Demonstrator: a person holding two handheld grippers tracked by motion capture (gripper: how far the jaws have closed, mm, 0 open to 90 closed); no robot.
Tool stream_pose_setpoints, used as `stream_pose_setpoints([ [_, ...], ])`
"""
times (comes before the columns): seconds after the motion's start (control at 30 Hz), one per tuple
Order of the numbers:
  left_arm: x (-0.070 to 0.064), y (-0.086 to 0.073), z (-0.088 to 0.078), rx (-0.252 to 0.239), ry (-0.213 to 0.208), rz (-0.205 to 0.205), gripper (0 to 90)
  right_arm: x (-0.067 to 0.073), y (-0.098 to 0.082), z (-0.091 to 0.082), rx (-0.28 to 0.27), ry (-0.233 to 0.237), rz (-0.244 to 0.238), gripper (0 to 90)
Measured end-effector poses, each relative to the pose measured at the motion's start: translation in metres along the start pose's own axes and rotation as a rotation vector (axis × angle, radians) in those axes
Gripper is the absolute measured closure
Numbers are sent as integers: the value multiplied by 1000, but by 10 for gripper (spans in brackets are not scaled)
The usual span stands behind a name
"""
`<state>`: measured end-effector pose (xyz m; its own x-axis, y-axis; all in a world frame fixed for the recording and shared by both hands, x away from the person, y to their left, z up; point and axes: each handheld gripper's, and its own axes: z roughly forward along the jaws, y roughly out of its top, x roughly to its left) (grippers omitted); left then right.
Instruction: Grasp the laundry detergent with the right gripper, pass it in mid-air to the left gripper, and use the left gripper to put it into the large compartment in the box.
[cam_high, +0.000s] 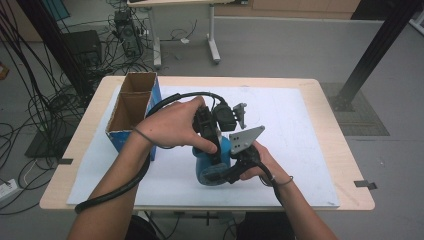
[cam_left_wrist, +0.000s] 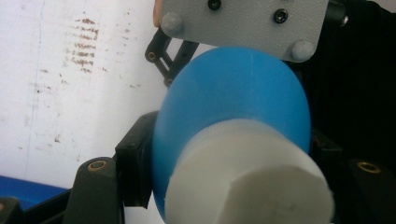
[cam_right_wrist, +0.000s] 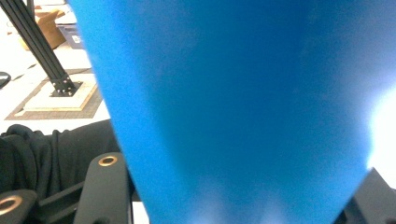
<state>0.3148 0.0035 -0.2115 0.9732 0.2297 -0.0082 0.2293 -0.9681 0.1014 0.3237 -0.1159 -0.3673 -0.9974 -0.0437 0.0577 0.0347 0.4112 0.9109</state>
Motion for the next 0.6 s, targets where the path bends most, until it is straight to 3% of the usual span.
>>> stream_pose_setpoints([
  [0.6,1,2,-1,0,3,-13,358,-1,-1,-1,-13,0,3,408],
])
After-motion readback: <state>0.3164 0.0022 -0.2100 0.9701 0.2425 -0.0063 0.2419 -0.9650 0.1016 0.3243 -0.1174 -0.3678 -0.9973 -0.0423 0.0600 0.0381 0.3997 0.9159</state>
